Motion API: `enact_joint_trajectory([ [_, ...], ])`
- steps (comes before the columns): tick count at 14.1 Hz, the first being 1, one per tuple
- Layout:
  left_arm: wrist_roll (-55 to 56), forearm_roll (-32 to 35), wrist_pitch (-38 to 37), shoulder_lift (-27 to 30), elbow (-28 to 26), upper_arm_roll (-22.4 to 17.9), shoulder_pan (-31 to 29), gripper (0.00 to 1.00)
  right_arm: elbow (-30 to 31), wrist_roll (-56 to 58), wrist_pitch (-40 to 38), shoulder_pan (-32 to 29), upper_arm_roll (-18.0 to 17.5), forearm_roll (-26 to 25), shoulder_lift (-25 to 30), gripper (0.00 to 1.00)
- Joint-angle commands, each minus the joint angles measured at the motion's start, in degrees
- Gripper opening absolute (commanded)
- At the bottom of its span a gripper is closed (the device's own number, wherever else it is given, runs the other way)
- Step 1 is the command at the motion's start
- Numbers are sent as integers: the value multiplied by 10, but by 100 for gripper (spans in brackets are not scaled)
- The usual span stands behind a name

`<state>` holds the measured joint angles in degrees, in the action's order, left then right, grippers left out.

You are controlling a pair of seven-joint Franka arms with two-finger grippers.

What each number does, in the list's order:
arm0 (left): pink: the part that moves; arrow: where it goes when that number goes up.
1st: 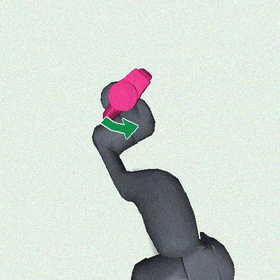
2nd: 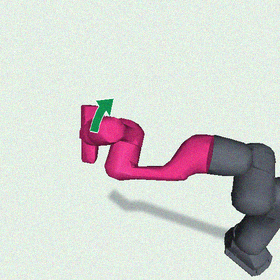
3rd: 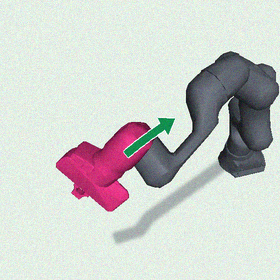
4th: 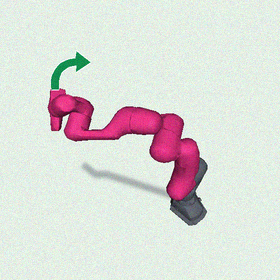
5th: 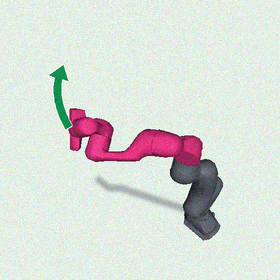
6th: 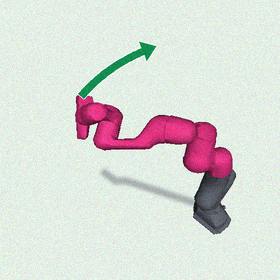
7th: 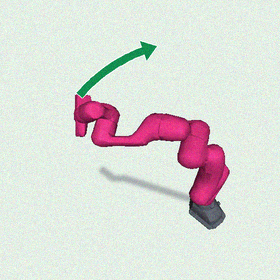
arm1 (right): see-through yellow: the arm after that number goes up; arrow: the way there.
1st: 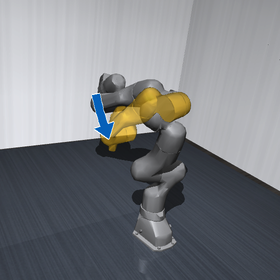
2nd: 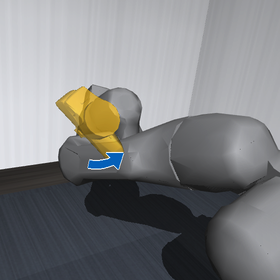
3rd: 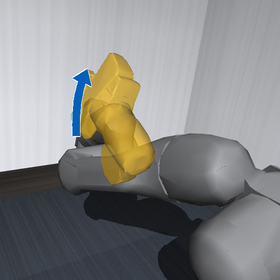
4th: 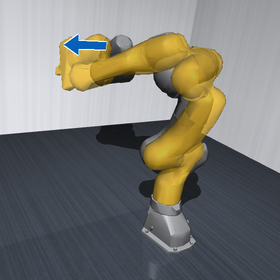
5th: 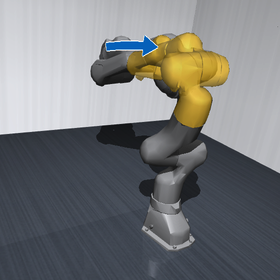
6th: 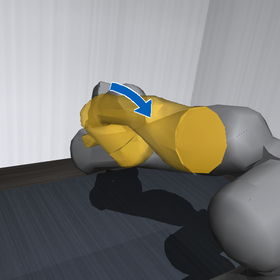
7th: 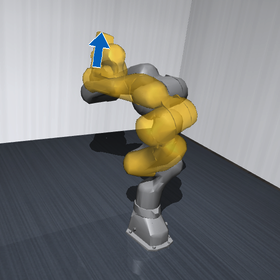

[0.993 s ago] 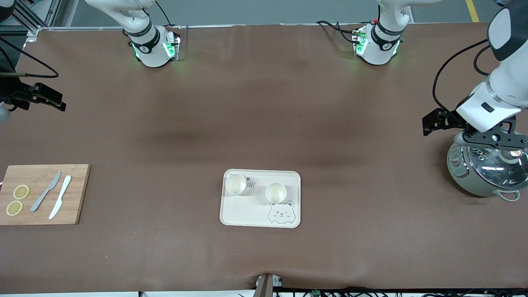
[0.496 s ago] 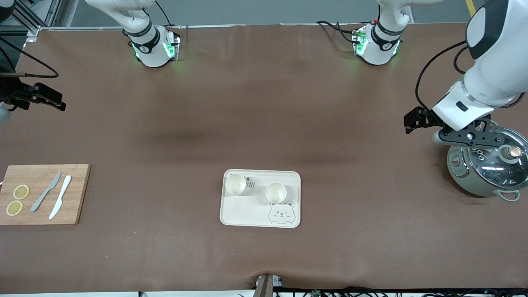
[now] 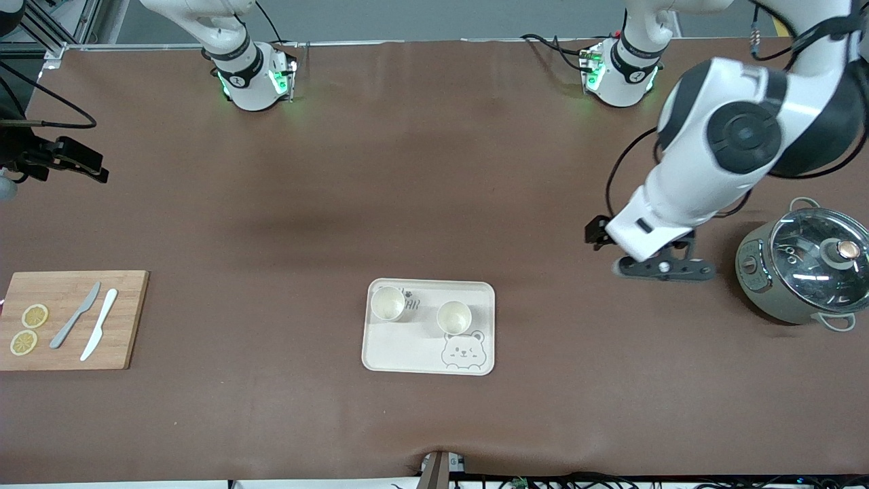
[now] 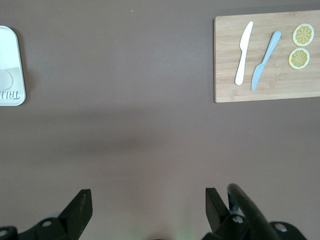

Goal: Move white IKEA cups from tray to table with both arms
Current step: 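Move the left gripper from beside the pot toward the white tray, then lower the open left gripper around the white cup nearest it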

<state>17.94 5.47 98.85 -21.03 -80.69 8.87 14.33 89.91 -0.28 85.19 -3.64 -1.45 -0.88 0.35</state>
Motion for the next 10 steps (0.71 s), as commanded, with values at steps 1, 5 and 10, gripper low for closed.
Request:
enact_joint_trajectory([
  [1, 30, 14, -10, -70, 85, -5, 28, 100, 3, 9, -3, -8, -7, -7, 4, 100],
  [5, 56, 13, 36, -136, 114, -3, 55, 100, 3, 8, -3, -8, -7, -7, 4, 100],
  [10, 71, 6, 96, -190, 137, 1, 73, 100, 3, 8, -3, -7, -7, -7, 4, 100],
])
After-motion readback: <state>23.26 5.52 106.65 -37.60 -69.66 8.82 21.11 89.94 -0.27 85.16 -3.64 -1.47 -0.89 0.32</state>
